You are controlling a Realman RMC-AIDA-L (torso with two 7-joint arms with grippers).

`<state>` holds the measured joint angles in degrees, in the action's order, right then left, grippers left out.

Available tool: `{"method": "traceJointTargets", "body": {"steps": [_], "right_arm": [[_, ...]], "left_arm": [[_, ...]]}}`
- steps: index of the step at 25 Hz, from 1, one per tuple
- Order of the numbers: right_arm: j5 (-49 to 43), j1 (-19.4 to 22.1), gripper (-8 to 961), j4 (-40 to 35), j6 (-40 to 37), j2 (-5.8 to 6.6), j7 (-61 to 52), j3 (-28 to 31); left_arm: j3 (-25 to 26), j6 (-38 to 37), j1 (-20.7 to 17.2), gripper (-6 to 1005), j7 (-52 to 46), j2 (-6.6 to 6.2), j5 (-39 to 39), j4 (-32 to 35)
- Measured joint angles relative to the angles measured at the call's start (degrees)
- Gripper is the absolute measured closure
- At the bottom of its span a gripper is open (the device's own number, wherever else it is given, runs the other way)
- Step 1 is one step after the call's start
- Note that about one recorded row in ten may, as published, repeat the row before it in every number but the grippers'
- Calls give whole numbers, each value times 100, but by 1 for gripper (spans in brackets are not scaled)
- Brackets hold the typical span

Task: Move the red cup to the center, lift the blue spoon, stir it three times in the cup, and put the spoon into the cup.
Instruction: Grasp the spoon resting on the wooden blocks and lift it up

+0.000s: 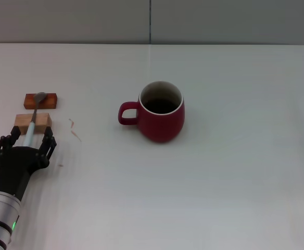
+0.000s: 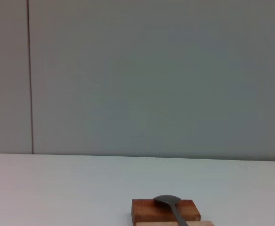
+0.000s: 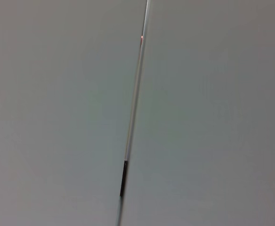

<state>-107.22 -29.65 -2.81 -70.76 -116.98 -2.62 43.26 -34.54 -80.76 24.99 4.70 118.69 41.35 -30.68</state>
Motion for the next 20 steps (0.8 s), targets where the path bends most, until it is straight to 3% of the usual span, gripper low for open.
{"method": "traceJointTargets", "body": {"steps": [7,20], "right_arm": [[0,24,402,0,0,-7,0,-2],[0,57,401,21,-8,-26,0,-9]], "left_arm": [[0,1,38,274,34,-4,5,7],[0,23,44,469,52,-12,5,80]]}}
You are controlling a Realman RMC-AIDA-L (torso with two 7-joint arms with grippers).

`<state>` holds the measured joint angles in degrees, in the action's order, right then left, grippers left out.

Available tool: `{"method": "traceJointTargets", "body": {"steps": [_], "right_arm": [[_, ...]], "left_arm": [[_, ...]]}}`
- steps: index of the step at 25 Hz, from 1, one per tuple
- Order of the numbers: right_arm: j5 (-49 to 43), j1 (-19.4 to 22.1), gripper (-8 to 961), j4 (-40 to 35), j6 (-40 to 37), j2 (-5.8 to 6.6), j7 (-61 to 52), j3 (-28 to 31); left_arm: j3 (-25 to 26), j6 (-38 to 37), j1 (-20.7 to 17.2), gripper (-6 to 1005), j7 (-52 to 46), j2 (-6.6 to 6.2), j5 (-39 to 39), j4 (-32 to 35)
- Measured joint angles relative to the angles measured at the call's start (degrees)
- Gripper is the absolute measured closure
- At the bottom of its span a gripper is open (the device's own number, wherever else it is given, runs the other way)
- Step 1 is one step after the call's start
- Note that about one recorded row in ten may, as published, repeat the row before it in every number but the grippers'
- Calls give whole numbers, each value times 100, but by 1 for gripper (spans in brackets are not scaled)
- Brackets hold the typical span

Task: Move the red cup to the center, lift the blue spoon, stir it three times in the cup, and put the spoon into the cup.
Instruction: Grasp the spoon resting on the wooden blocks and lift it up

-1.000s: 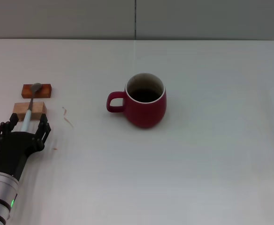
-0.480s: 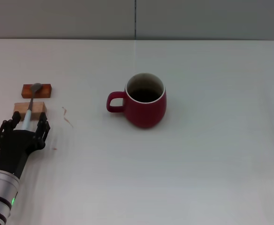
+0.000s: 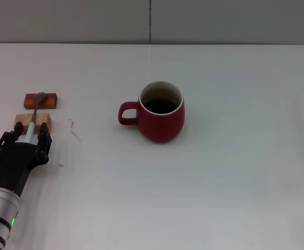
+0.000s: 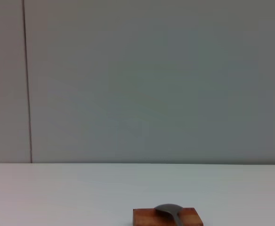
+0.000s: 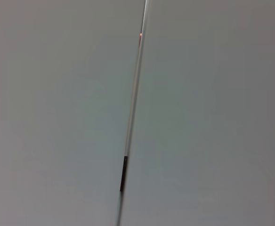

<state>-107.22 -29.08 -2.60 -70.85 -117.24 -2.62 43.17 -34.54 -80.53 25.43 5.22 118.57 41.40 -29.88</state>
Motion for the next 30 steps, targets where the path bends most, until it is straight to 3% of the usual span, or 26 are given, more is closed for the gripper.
{"method": "traceJointTargets", "body": {"steps": [27,30], "right_arm": [[0,16,404,-11,-58,-18,7,-2],[0,17,404,-13,-61,-18,8,-2]], "left_arm": [[0,65,-21,533,-14,8,0,8],[0,66,-21,580,-9,7,-1,8]]}}
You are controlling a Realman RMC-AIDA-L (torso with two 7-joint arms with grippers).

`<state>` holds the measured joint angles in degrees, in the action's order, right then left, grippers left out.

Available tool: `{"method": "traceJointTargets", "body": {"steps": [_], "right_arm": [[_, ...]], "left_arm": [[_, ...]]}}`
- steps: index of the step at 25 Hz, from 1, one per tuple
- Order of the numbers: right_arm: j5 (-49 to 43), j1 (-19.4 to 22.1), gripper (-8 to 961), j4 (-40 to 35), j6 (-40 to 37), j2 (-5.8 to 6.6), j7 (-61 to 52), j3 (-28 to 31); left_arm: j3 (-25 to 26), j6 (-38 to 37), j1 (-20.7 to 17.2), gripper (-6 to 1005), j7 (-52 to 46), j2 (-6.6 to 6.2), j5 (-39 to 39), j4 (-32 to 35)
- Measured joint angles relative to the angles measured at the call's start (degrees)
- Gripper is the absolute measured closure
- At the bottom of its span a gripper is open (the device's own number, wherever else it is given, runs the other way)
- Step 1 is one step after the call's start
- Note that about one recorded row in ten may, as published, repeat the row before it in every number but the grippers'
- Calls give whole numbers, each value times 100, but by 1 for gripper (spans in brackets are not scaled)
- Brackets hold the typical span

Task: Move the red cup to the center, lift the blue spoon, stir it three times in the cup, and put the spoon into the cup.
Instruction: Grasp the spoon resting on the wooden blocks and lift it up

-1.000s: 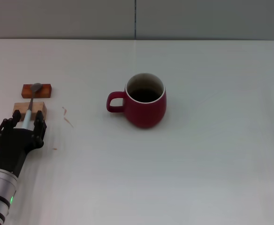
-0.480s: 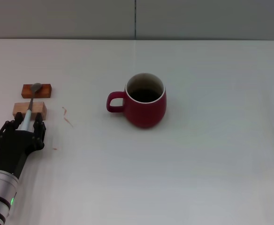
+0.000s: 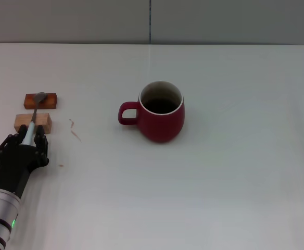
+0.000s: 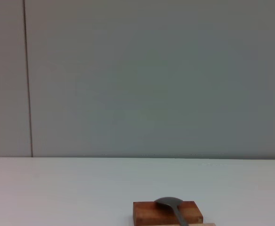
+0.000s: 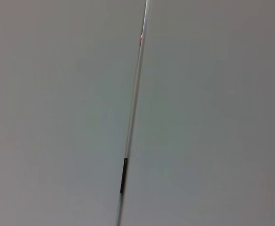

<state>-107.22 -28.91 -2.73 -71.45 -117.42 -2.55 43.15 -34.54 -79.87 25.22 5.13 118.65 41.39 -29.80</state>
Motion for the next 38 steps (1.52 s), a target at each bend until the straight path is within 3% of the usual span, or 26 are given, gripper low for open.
{"method": "traceJointTargets", "body": {"steps": [4,29,38], "right_arm": [[0,0,403,0,-1,0,0,0],[-22,37,402,28,-1,-9,18,0],[-34,40,401,27,-5,-9,18,0]], "left_arm": [[0,0,0,642,0,0,0,0],[0,15,-2,673,12,0,0,0],[0,0,-9,757,15,0,1,0]]}}
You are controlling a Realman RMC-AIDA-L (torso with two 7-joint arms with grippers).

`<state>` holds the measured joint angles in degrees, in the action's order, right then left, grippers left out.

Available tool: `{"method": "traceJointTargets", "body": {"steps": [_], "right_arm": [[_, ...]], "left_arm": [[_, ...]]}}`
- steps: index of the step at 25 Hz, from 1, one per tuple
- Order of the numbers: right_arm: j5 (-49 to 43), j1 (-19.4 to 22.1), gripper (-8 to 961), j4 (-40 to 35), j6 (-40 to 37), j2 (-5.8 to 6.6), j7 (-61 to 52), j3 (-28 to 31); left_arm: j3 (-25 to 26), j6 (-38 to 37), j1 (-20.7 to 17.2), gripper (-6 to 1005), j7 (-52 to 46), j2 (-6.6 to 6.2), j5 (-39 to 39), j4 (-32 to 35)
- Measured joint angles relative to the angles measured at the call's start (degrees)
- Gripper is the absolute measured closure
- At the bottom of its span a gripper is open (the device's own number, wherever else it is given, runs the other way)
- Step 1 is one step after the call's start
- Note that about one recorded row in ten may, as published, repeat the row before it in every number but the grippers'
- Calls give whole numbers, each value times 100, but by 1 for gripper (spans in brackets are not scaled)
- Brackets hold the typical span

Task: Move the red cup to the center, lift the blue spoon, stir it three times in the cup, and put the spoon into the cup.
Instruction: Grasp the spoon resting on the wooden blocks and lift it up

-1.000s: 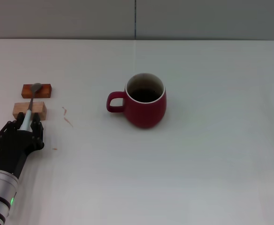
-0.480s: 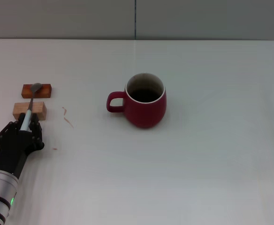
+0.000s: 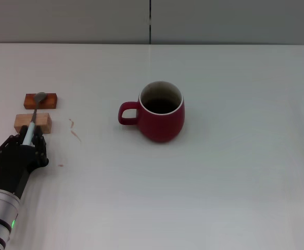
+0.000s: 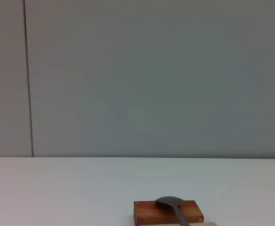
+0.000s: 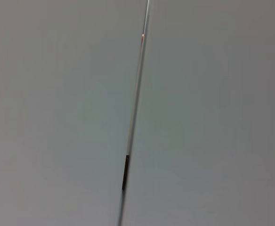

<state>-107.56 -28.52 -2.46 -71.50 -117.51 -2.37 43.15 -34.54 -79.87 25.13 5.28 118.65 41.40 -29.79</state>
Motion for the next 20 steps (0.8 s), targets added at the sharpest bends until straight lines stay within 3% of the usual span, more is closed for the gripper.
{"method": "traceJointTargets", "body": {"steps": [20], "right_arm": [[-3,21,401,0,-4,0,-7,0]], "left_arm": [[89,13,18,815,9,9,0,8]]}}
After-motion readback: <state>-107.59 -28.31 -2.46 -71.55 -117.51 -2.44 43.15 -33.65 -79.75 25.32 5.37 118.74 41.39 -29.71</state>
